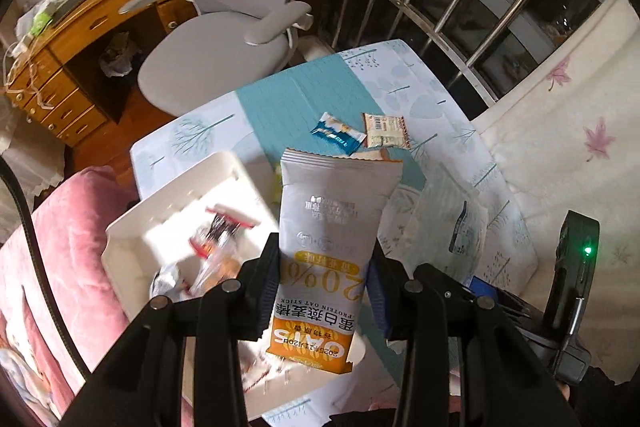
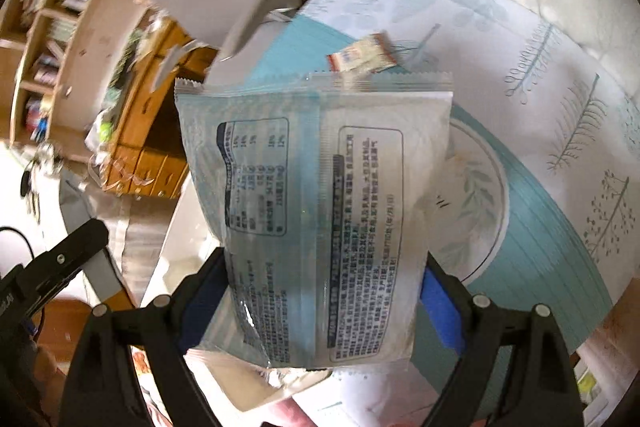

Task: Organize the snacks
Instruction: 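Drop the blue-white bag into the tray with the right tool while the left tool drops the bar packet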

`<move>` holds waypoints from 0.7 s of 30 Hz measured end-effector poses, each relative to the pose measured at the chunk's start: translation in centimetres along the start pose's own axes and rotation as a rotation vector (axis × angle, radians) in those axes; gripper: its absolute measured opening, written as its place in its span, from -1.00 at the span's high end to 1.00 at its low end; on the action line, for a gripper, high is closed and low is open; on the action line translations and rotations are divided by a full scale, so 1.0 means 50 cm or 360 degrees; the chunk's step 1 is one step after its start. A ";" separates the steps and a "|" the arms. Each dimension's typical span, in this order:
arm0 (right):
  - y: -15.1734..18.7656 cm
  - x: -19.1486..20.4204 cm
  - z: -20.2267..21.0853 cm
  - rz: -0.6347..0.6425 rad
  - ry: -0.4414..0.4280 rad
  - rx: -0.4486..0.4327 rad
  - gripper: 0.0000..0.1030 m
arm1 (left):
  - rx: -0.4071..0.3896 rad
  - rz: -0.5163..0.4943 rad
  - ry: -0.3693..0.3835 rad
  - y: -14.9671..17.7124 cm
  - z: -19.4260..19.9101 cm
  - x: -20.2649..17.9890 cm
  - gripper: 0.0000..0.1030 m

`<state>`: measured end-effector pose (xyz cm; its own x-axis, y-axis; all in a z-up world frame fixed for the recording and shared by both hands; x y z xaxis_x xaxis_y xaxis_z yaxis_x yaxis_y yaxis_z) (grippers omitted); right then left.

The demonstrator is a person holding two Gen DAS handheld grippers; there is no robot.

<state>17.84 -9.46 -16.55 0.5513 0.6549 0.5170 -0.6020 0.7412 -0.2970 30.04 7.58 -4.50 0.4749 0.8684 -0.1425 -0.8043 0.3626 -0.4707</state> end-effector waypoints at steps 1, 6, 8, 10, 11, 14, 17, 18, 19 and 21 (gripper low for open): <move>0.014 0.014 0.008 0.0037 -0.0024 -0.0006 -0.74 | -0.0009 0.0018 -0.0012 0.011 0.009 0.012 0.27; 0.071 0.081 0.026 0.0208 -0.0099 -0.0029 -0.75 | -0.0070 0.0160 -0.0059 0.074 0.074 0.096 0.26; 0.092 0.109 0.025 0.0287 -0.0113 -0.0039 -0.75 | -0.0093 0.0210 -0.0060 0.098 0.091 0.127 0.26; 0.119 0.132 0.028 0.0354 -0.0137 -0.0037 -0.75 | -0.0114 0.0266 -0.0050 0.129 0.103 0.165 0.26; 0.133 0.144 0.029 0.0385 -0.0154 -0.0034 -0.75 | -0.0116 0.0285 -0.0047 0.139 0.106 0.179 0.26; 0.170 0.176 0.032 0.0456 -0.0191 -0.0021 -0.75 | -0.0122 0.0365 -0.0043 0.185 0.116 0.229 0.26; 0.206 0.206 0.039 0.0535 -0.0230 -0.0018 -0.75 | -0.0146 0.0427 -0.0017 0.228 0.122 0.265 0.25; 0.217 0.216 0.039 0.0563 -0.0235 -0.0018 -0.75 | -0.0148 0.0451 0.0001 0.240 0.120 0.275 0.25; 0.226 0.223 0.039 0.0581 -0.0243 -0.0016 -0.76 | -0.0147 0.0477 0.0021 0.253 0.117 0.286 0.24; 0.242 0.232 0.033 0.0596 -0.0257 0.0000 -0.77 | -0.0126 0.0531 0.0020 0.279 0.106 0.306 0.21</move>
Point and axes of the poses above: each gripper's, at about its wrist camera, not at the fingertips, and z roughly against the way its jaws point, x to its left, y to its underside, the point moved 3 cm from there along -z, roughly the way its jaws point, and after that the axes turned 10 degrees about -x, right-handed, at the moved point
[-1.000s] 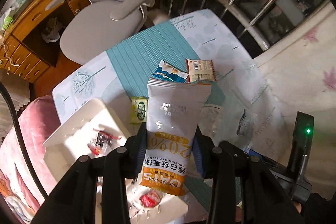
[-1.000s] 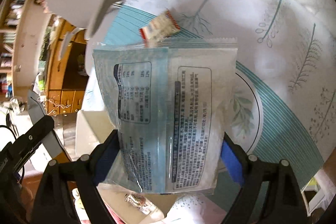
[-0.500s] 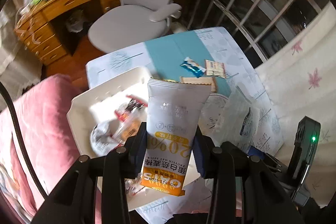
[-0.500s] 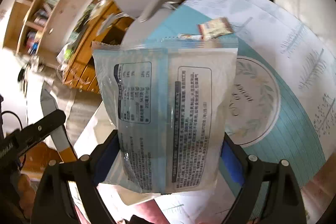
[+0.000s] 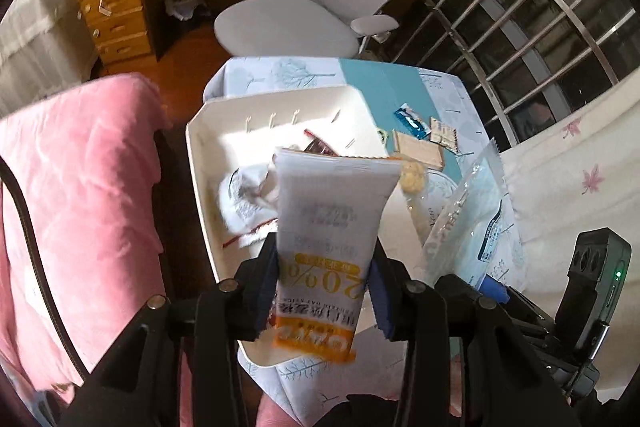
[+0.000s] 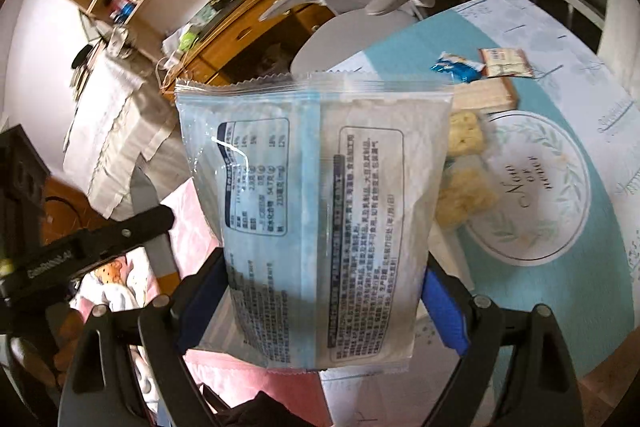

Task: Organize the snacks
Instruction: 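Drop the blue-white bag into the tray with the right tool while the left tool drops the bar packet, then grasp a clear puffed-rice bag with the right tool while the left tool grasps another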

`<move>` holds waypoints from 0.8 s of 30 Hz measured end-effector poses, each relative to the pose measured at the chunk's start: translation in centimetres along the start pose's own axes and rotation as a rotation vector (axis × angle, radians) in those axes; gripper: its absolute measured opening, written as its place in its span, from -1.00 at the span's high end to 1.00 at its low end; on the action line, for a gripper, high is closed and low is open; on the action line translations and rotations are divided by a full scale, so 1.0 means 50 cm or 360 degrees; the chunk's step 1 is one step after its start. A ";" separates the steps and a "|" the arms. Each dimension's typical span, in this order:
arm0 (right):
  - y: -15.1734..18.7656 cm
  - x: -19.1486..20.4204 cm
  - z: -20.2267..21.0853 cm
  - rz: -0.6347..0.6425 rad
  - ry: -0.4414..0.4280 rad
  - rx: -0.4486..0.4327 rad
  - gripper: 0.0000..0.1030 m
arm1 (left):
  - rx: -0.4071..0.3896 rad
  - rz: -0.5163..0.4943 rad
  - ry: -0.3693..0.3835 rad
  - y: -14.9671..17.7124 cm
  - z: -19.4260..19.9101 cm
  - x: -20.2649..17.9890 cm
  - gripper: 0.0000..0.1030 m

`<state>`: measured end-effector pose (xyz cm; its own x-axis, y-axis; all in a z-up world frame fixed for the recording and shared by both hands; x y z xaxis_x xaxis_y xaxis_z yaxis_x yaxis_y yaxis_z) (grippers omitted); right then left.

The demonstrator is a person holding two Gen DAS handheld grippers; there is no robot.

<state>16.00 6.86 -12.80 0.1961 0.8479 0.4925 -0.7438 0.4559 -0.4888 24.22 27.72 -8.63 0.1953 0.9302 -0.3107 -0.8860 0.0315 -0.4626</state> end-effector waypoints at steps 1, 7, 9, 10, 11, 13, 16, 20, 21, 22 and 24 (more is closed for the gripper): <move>0.005 0.002 -0.007 -0.0004 0.0006 0.0014 -0.80 | 0.0018 0.0015 -0.0014 0.006 -0.003 0.008 0.05; 0.027 -0.032 -0.035 -0.0147 0.0086 0.0137 -0.80 | 0.0148 0.0110 -0.0076 0.058 -0.032 0.037 -0.57; 0.023 -0.038 -0.026 -0.0147 0.0092 0.0126 -0.80 | 0.0167 0.0148 -0.0067 0.071 -0.037 0.040 -0.58; 0.019 -0.040 -0.021 -0.0141 0.0093 0.0116 -0.80 | 0.0176 0.0171 -0.0055 0.076 -0.039 0.041 -0.58; 0.015 -0.043 -0.016 -0.0131 0.0101 0.0104 -0.80 | 0.0180 0.0199 -0.0043 0.082 -0.041 0.040 -0.59; 0.010 -0.051 -0.008 -0.0103 0.0116 0.0087 -0.80 | 0.0169 0.0226 -0.0039 0.089 -0.042 0.032 -0.61; 0.006 -0.069 0.001 -0.0073 0.0139 0.0078 -0.80 | 0.0150 0.0236 -0.0048 0.097 -0.042 0.013 -0.70; -0.005 -0.108 0.012 -0.0069 0.0151 0.0073 -0.80 | 0.0148 0.0271 -0.0041 0.116 -0.051 -0.025 -0.70; -0.009 -0.119 0.014 -0.0067 0.0155 0.0070 -0.80 | 0.0152 0.0279 -0.0042 0.119 -0.055 -0.034 -0.70; -0.014 -0.131 0.018 -0.0063 0.0160 0.0067 -0.80 | 0.0156 0.0284 -0.0046 0.123 -0.059 -0.045 -0.70; -0.024 -0.156 0.023 -0.0047 0.0168 0.0064 -0.80 | 0.0158 0.0294 -0.0059 0.129 -0.070 -0.072 -0.70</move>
Point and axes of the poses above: each gripper's, at about its wrist camera, not at the fingertips, and z roughly against the way its jaws point, x to its left, y to its underside, the point moved 3 cm from there along -z, roughly the way its jaws point, and after that the axes turned 10 degrees about -x, right-handed, at the moved point
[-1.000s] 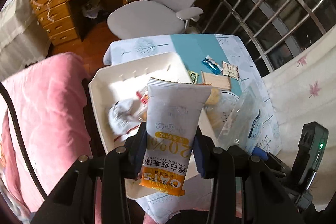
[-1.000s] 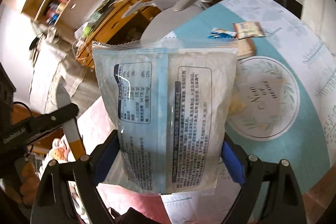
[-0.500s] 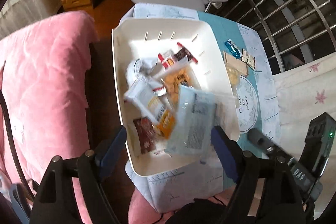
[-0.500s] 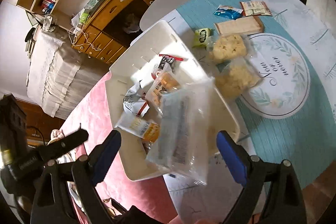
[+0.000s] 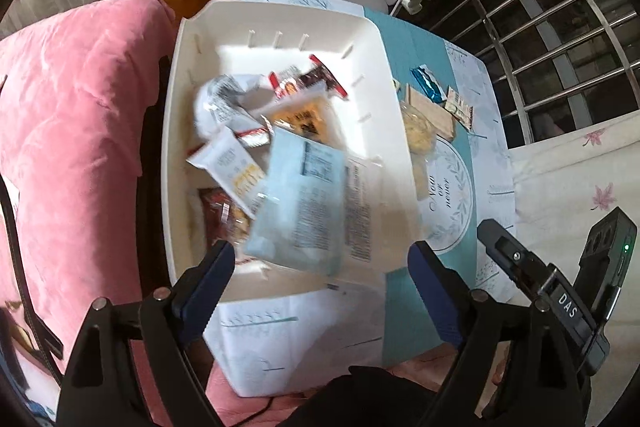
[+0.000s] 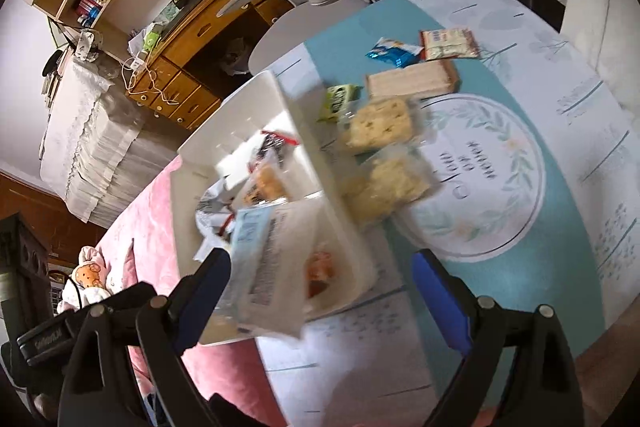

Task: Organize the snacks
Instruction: 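Grasp a clear puffed-rice bag with the right tool while the left tool grasps another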

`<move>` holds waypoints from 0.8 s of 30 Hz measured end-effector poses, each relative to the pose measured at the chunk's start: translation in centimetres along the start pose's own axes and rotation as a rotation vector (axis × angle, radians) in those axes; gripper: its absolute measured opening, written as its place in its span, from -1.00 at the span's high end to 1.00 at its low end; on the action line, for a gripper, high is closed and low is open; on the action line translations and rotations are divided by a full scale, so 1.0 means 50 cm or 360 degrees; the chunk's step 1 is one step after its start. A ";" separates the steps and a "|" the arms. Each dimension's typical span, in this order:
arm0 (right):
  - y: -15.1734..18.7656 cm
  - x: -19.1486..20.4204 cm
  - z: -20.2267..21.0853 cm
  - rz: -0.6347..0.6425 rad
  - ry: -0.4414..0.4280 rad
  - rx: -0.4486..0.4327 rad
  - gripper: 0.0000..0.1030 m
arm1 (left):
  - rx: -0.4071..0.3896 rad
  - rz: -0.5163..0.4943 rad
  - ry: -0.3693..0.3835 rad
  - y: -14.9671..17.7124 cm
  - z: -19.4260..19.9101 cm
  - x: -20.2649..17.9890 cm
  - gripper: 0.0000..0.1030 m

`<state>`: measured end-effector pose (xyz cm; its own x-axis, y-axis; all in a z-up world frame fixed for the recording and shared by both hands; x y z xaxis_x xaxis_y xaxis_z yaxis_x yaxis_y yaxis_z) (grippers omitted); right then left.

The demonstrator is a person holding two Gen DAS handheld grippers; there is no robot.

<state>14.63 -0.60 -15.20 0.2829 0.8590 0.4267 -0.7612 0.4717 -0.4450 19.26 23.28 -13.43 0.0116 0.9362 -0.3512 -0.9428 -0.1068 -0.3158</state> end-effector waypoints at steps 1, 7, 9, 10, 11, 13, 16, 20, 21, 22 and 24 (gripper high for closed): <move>-0.007 -0.014 0.002 0.0016 0.0000 -0.0001 -0.80 | -0.0001 0.0008 -0.0008 0.006 -0.006 -0.014 -0.70; -0.065 -0.104 0.015 0.0195 0.0007 -0.0017 -0.80 | -0.0009 0.0181 -0.0002 0.036 -0.045 -0.105 -0.70; -0.087 -0.132 0.020 0.0245 -0.0001 -0.0011 -0.80 | -0.0009 0.0302 0.0001 0.054 -0.062 -0.134 -0.70; -0.101 -0.150 0.023 0.0272 -0.0017 -0.0009 -0.80 | -0.0011 0.0333 -0.0002 0.059 -0.068 -0.143 -0.70; -0.115 -0.167 0.025 0.0301 -0.0031 -0.0006 -0.80 | -0.0015 0.0386 -0.0012 0.068 -0.079 -0.158 -0.70; -0.145 -0.202 0.030 0.0376 -0.0047 -0.0011 -0.80 | -0.0028 0.0459 -0.0037 0.082 -0.094 -0.183 -0.70; -0.179 -0.241 0.032 0.0456 -0.0067 -0.0012 -0.80 | -0.0067 0.0571 -0.0066 0.101 -0.115 -0.218 -0.70; -0.219 -0.273 0.030 0.0566 -0.0119 -0.0019 -0.79 | -0.0097 0.0744 -0.0123 0.115 -0.145 -0.256 -0.70; -0.225 -0.275 0.029 0.0603 -0.0136 -0.0027 -0.79 | -0.0102 0.0776 -0.0134 0.117 -0.151 -0.261 -0.70; -0.232 -0.276 0.028 0.0648 -0.0152 -0.0039 -0.78 | -0.0111 0.0814 -0.0147 0.118 -0.157 -0.268 -0.70; -0.244 -0.274 0.025 0.0738 -0.0182 -0.0067 -0.78 | -0.0138 0.0894 -0.0184 0.118 -0.169 -0.279 -0.70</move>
Point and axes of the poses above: each gripper's, at about its wrist camera, not at the fingertips, and z roughly against the way its jaws point, x to its left, y to its underside, the point moved 3 cm from there along -z, roughly the way its jaws point, and after that the axes turned 10 degrees about -x, right-handed, at the moved point
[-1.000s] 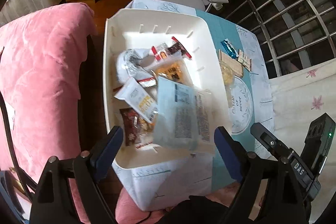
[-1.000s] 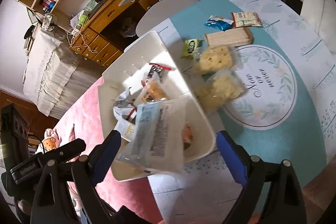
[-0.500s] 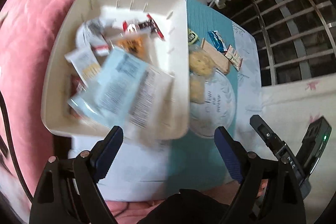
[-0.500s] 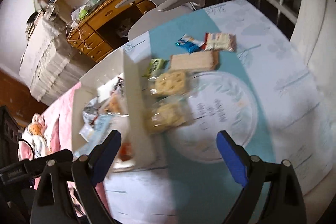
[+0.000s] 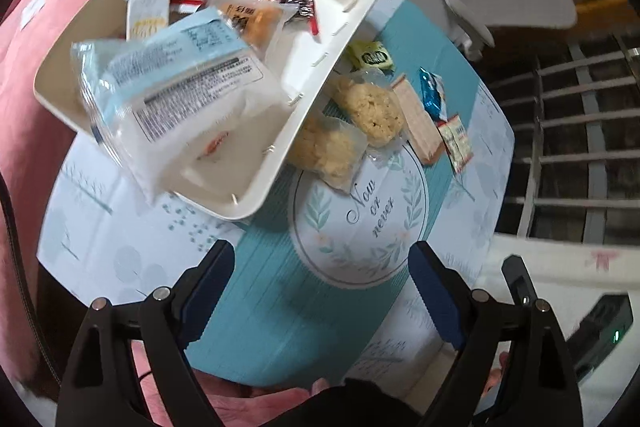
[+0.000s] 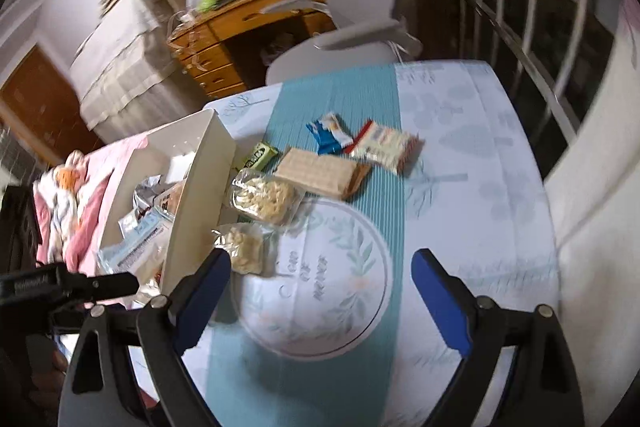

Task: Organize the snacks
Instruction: 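Grasp a clear puffed-rice bag with the right tool while the left tool grasps another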

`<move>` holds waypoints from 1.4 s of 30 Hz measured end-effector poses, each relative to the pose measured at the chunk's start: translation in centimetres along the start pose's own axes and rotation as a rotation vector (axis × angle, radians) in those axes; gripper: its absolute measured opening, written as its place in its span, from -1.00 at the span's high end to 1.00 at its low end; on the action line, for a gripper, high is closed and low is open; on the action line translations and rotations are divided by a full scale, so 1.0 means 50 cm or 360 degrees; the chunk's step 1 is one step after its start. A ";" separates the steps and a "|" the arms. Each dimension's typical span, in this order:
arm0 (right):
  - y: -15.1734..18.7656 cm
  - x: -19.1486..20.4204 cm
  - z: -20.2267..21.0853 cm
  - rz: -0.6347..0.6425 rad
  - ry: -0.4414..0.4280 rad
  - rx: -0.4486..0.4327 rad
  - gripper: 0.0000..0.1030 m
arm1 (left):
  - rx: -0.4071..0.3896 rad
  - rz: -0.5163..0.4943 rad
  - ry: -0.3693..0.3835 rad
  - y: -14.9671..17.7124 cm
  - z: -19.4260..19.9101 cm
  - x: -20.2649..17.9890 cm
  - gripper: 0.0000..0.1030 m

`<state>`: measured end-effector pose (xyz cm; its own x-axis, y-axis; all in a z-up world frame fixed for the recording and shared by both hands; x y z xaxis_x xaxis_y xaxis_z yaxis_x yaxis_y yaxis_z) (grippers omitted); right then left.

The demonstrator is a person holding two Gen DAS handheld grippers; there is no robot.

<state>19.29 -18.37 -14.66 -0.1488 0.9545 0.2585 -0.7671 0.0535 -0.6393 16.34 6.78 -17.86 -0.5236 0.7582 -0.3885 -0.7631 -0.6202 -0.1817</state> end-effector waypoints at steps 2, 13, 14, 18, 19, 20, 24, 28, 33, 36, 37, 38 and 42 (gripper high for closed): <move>-0.011 0.000 -0.006 0.0088 -0.0043 -0.0035 -0.78 | -0.0047 0.0084 -0.0033 0.003 -0.008 -0.007 -0.70; -0.033 0.033 -0.108 0.0659 -0.0298 -0.0217 -0.70 | -0.0267 0.0438 -0.0138 0.005 -0.086 -0.034 -0.71; -0.032 0.038 -0.123 0.0724 -0.0326 -0.0229 -0.70 | -0.0288 0.0478 -0.0152 0.004 -0.095 -0.033 -0.71; -0.021 0.058 -0.174 0.0963 -0.0419 -0.0282 -0.63 | -0.0330 0.0582 -0.0192 -0.002 -0.124 -0.031 -0.71; -0.018 0.061 -0.185 0.1001 -0.0443 -0.0278 -0.60 | -0.0339 0.0593 -0.0201 -0.004 -0.131 -0.032 -0.71; -0.014 0.065 -0.199 0.1039 -0.0474 -0.0270 -0.58 | -0.0346 0.0606 -0.0208 -0.007 -0.139 -0.032 -0.71; 0.005 0.082 -0.252 0.1159 -0.0550 -0.0235 -0.47 | -0.0331 0.0681 -0.0257 -0.010 -0.171 -0.025 -0.71; 0.021 0.100 -0.291 0.1265 -0.0613 -0.0225 -0.42 | -0.0326 0.0728 -0.0286 -0.009 -0.192 -0.017 -0.71; 0.032 0.116 -0.330 0.1348 -0.0690 -0.0186 -0.33 | -0.0343 0.0768 -0.0311 -0.015 -0.212 -0.008 -0.71; 0.038 0.123 -0.350 0.1380 -0.0733 -0.0152 -0.26 | -0.0344 0.0793 -0.0324 -0.019 -0.226 -0.002 -0.71; 0.040 0.124 -0.354 0.1387 -0.0740 -0.0144 -0.25 | -0.0342 0.0798 -0.0326 -0.019 -0.229 0.000 -0.71; 0.043 0.126 -0.359 0.1393 -0.0750 -0.0134 -0.25 | -0.0340 0.0806 -0.0326 -0.021 -0.235 0.001 -0.70; 0.047 0.132 -0.373 0.1390 -0.0782 -0.0098 -0.23 | -0.0346 0.0814 -0.0335 -0.026 -0.248 0.002 -0.70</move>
<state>28.13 -6.47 -27.95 -0.8959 0.4405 -0.0575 -0.2349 -0.5795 -0.7804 21.98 5.18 -28.89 -0.8854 0.3619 -0.2918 -0.3106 -0.9275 -0.2079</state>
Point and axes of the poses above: each gripper's, at about its wrist camera, not at the fingertips, and z roughly against the way its jaws point, x to its left, y to its underside, the point moved 3 cm from there along -z, roughly the way its jaws point, and after that the axes turned 10 degrees about -x, right-handed, at the moved point
